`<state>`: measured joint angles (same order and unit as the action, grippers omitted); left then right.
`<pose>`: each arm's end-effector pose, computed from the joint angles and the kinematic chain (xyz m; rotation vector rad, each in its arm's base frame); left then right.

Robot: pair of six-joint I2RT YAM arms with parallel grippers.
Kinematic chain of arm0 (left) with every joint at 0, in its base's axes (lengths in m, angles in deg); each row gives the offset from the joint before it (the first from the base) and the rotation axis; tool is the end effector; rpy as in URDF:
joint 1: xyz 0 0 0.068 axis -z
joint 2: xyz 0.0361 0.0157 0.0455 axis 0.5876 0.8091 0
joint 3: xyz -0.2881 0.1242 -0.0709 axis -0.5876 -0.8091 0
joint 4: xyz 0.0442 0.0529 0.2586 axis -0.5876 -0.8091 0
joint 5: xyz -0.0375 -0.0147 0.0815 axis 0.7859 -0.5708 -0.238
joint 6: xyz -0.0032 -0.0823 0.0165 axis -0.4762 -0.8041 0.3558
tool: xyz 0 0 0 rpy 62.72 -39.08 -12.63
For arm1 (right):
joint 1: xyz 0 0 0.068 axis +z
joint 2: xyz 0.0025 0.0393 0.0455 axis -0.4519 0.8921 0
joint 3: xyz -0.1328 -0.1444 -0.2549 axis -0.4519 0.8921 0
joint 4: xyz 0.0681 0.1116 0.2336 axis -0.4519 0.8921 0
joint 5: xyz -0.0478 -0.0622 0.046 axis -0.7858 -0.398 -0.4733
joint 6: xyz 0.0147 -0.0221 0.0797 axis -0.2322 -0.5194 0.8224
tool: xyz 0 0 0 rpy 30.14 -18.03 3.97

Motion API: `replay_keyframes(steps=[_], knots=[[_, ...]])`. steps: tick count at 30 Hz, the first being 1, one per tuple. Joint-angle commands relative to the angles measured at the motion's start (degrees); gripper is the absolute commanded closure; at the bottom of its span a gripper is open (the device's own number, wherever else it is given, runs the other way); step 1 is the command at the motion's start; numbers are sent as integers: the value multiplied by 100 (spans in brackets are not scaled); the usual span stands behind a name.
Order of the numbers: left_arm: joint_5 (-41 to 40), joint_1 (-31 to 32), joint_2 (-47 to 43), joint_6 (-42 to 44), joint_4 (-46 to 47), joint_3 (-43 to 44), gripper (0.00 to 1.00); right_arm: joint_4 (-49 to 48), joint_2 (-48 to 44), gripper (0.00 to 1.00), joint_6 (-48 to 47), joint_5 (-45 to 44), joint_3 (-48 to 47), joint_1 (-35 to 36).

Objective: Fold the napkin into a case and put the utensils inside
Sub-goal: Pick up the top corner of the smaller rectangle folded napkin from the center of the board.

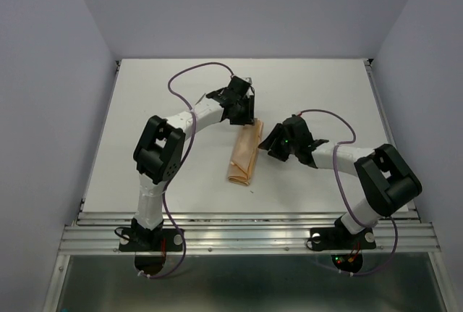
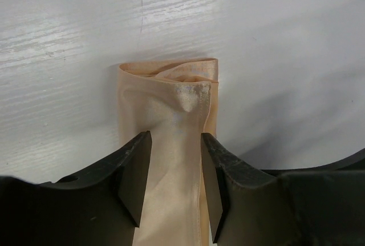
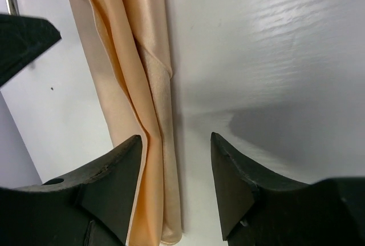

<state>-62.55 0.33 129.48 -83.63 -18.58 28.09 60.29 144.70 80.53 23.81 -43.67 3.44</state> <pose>0.4134 -0.3135 0.2374 0.2621 2.4121 -0.6474 0.2904 0.1739 0.1732 0.5483 2.4072 0.7846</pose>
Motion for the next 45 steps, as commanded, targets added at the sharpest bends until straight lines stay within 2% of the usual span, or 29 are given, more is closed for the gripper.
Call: replay_keyframes(steps=[1, 5, 8, 10, 15, 21, 32, 36, 37, 39, 40, 43, 45], knots=[[-314, 148, -139, 158, -221, 414, 48, 235, -355, 43, -375, -254, -170, -314], [-472, 244, -122, 176, -274, 545, 45, 296, -461, 43, -551, -237, -135, -683], [-902, 385, 79, 211, -484, 826, 39, 375, -496, 43, -682, -158, -126, -1026], [-1306, 534, 229, 237, -765, 1160, 29, 454, -540, 43, -788, -105, -135, -1245], [-2018, 728, 695, 176, -1136, 1705, 27, 577, -619, 43, -946, -61, -161, -1536], [-2230, 807, 1047, 150, -1250, 2031, 32, 622, -637, 43, -1017, 9, -187, -1607], [-2389, 886, 1319, 158, -1364, 2224, 50, 613, -549, 43, -1008, 44, -205, -1607], [-2389, 886, 1328, 185, -1364, 2216, 64, 613, -522, 42, -1008, 53, -214, -1607], [-2354, 895, 1337, 202, -1364, 2216, 70, 613, -514, 42, -1008, 62, -214, -1607], [-2318, 886, 1355, 220, -1364, 2216, 75, 613, -505, 42, -1017, 106, -231, -1607], [-2292, 886, 1346, 220, -1364, 2207, 84, 613, -496, 42, -1025, 123, -240, -1607], [-2152, 886, 1293, 229, -1329, 2146, 100, 639, -452, 42, -1262, 316, -336, -1607], [-1872, 851, 1179, 246, -1198, 1988, 100, 674, -373, 43, -1674, 536, -529, -1607]])
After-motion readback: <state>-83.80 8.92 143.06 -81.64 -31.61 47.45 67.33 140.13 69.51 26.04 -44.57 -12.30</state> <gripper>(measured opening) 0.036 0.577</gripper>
